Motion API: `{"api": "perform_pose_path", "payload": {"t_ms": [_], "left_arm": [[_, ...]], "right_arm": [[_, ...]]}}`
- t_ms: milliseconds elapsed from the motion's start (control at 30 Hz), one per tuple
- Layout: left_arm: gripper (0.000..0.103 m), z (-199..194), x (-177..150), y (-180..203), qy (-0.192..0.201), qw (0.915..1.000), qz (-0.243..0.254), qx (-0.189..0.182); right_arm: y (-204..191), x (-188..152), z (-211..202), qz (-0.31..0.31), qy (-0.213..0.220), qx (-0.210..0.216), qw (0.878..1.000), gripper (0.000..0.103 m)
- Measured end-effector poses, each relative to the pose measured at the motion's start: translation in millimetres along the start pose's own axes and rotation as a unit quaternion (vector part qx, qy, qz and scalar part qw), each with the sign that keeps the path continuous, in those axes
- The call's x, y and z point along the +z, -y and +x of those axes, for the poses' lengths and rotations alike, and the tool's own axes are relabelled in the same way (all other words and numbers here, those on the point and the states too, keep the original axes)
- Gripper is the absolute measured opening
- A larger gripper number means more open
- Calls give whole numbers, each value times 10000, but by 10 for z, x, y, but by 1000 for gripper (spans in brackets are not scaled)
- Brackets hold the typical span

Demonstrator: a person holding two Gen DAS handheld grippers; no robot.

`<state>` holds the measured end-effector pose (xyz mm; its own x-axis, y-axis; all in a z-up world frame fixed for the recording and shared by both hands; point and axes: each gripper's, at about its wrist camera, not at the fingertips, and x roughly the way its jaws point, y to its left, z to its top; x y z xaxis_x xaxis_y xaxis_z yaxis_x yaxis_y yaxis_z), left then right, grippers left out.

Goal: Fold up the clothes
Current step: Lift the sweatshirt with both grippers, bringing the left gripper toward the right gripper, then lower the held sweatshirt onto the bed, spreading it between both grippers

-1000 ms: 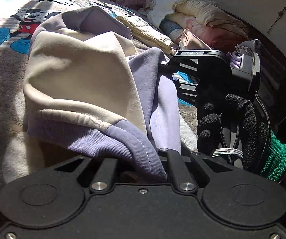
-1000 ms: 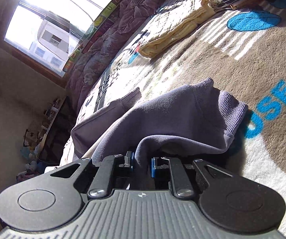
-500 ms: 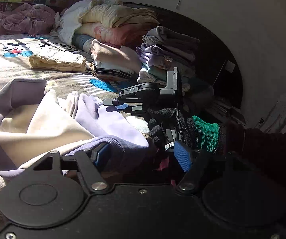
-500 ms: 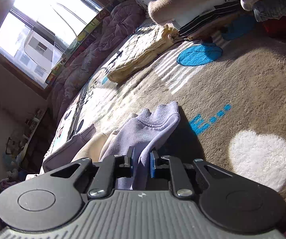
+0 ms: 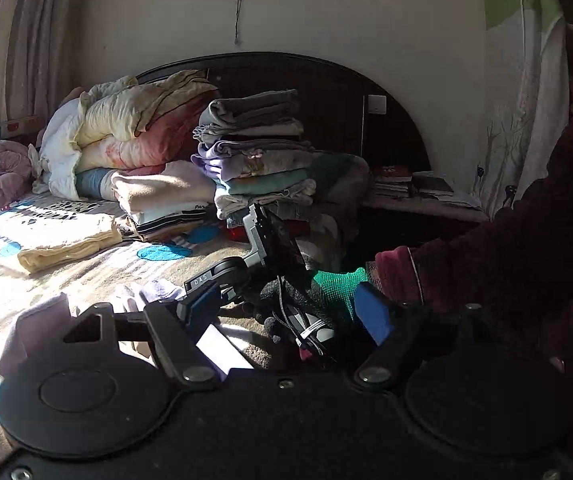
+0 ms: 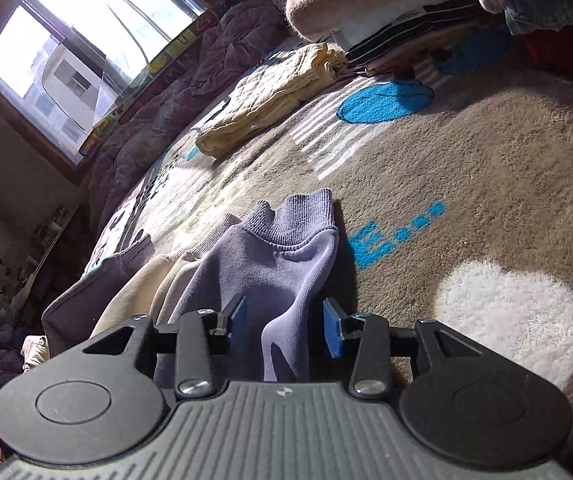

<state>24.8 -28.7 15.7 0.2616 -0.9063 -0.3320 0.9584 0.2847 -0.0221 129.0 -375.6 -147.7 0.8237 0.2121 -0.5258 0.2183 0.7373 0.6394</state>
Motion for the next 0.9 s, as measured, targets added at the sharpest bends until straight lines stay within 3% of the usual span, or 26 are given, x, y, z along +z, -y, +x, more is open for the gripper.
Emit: {"api": "perform_pose_path", "payload": {"t_ms": [67, 133, 267, 367, 400, 433, 467, 500, 533, 633, 733, 900], "left_arm": [[80, -17, -24, -238, 167, 9981, -427, 409], [80, 77, -47, -566, 66, 9903, -924, 1039], [80, 376, -89, -1262, -398, 9579, -1694, 2285], [80, 715, -170, -1744, -939, 9321, -1789, 3007], [79, 831, -214, -1873, -1106, 9252, -1766, 3171], [71, 920, -272, -1965, -1214, 9201, -1779, 3272], [50, 983, -346, -2041, -1275, 9170, -1820, 3313], [35, 1034, -423, -2110, -1343, 9134, -1887, 3348], [12, 1049, -495, -2152, -1388, 9090, -1970, 3401], [8, 910, -597, -2179, -1227, 8984, -2129, 3639], [7, 533, -598, -2127, -1002, 8847, -2275, 3943], [7, -135, -826, -1974, -953, 8512, -2614, 4449]], "right_arm": [[39, -40, 20, -84, 74, -70, 9999, 36], [-12, -55, -46, -201, 303, -29, 9993, 38], [-307, -4, -123, -559, 504, 325, 9966, 41], [-559, 64, -55, -792, 444, 533, 9944, 64], [-647, 86, 8, -833, 367, 589, 9941, 66], [-719, 95, 59, -905, 328, 586, 9936, 66], [-797, 98, 103, -1011, 320, 572, 9927, 66], [-881, 87, 120, -1190, 398, 542, 9906, 66], [-949, 72, 113, -1353, 518, 542, 9880, 66], [-1095, 17, 137, -1848, 689, 317, 9798, 65], [-1017, -59, 209, -1849, 563, 121, 9811, 60], [-879, -299, 362, -1856, 180, -263, 9821, 59]]}}
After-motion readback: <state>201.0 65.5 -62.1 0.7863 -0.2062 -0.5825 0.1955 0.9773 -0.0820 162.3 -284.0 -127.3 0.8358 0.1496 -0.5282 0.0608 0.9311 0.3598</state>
